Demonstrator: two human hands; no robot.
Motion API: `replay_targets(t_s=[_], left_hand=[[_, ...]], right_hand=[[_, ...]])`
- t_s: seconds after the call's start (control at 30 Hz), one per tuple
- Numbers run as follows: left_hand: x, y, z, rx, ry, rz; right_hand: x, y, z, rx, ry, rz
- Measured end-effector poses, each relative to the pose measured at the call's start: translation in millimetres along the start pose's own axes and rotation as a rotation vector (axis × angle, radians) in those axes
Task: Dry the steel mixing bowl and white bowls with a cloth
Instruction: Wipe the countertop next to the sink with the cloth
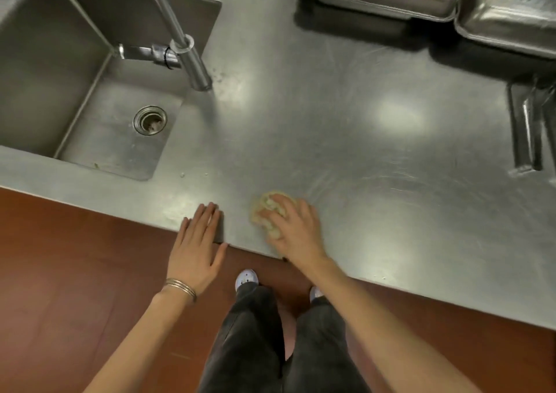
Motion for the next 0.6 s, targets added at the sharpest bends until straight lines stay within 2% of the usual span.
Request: replay_targets(t_s=[0.03, 0.07, 0.17, 0.2, 0.23, 0.3, 0.37, 0.47, 0.53, 0.6], left_hand=[[1.7, -14.4, 1.3, -0.008, -0.010, -0.003], [3.8, -25.7, 2.3, -0.007, -0.024, -0.004], [8.2, -40.2, 2.9, 0.053, -0.023, -0.009], [8.8, -41.1, 3.2, 0.077, -0.018, -0.007], [9.0, -42.3, 3.8, 0.089, -0.011, -0.004], [7.7, -45.8, 5.8, 0.085, 0.009, 0.010], [8.2, -51.3, 9.0, 0.083, 0.016, 0.021], [11.6, -70.8, 16.1, 0.074, 0.010, 0.001], [12.2, -86.1, 18.8, 0.063, 0.011, 0.006], [15.2, -92.7, 21.0, 0.105, 0.014, 0.004]], right_hand=[[-13.1, 18.9, -1.3, 0.004, 0.011, 0.012], [-30.1, 47.9, -3.6, 0.087, 0.059, 0.041], [-73.3, 133.3, -16.7, 0.602, 0.282, 0.101], [-70.9, 137.9, -24.0, 0.702, 0.302, 0.143], [-59.5, 130.9, -34.4, 0.716, 0.289, 0.195], [-25.0, 90.1, -60.9, 0.580, 0.233, 0.223], [18.1, 29.6, -78.4, 0.398, 0.182, 0.152], [73.0, -55.0, -83.8, 0.124, 0.009, 0.016], [72.1, -67.2, -88.3, -0.025, -0.057, -0.116], [48.2, -48.5, -106.7, -0.054, -0.018, -0.190]])
Point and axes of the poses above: each hand's wrist, its own z-axis away from the middle knuckle, its own x-axis out of the palm, y = z × x, the point moved 8 cm from there along -z, towards the middle knuckle, and after that the axes turned 14 degrees about -z, right-handed, at the moved point
